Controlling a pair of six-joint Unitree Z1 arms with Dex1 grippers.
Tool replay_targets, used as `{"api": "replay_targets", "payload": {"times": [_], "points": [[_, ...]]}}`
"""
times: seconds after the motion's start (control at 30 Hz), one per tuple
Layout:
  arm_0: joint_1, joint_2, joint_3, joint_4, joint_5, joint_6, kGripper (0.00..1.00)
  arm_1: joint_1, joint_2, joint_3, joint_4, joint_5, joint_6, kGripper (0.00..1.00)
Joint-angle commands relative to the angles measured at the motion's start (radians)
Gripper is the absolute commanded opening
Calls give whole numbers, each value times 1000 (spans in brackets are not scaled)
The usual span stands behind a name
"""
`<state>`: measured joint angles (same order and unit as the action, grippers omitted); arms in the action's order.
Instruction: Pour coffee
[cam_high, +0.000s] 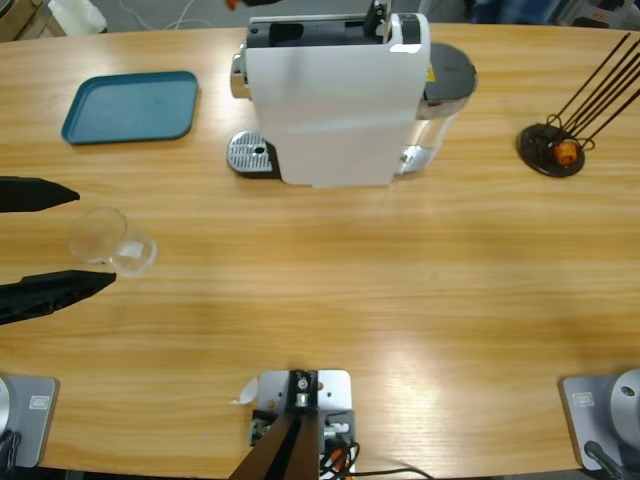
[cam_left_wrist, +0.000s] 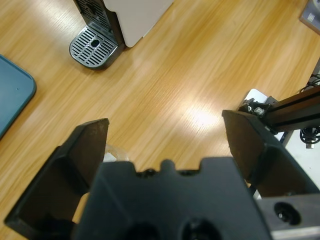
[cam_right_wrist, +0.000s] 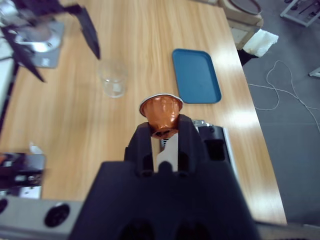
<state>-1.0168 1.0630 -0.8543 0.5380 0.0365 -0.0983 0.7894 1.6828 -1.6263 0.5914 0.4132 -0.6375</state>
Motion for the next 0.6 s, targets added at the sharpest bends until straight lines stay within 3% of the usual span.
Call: {"api": "replay_targets", "payload": {"times": [0.03, 0.2, 0.6], "points": [[18, -36, 27, 21, 13, 11, 982, -22, 198, -49, -5, -59, -31, 0], [19, -41, 49, 20, 13, 11, 982, -78, 203, -55, -18, -120, -29, 0], [20, -44, 58, 19, 13, 11, 982, -125, 198, -26, -85, -34, 13, 0]]}}
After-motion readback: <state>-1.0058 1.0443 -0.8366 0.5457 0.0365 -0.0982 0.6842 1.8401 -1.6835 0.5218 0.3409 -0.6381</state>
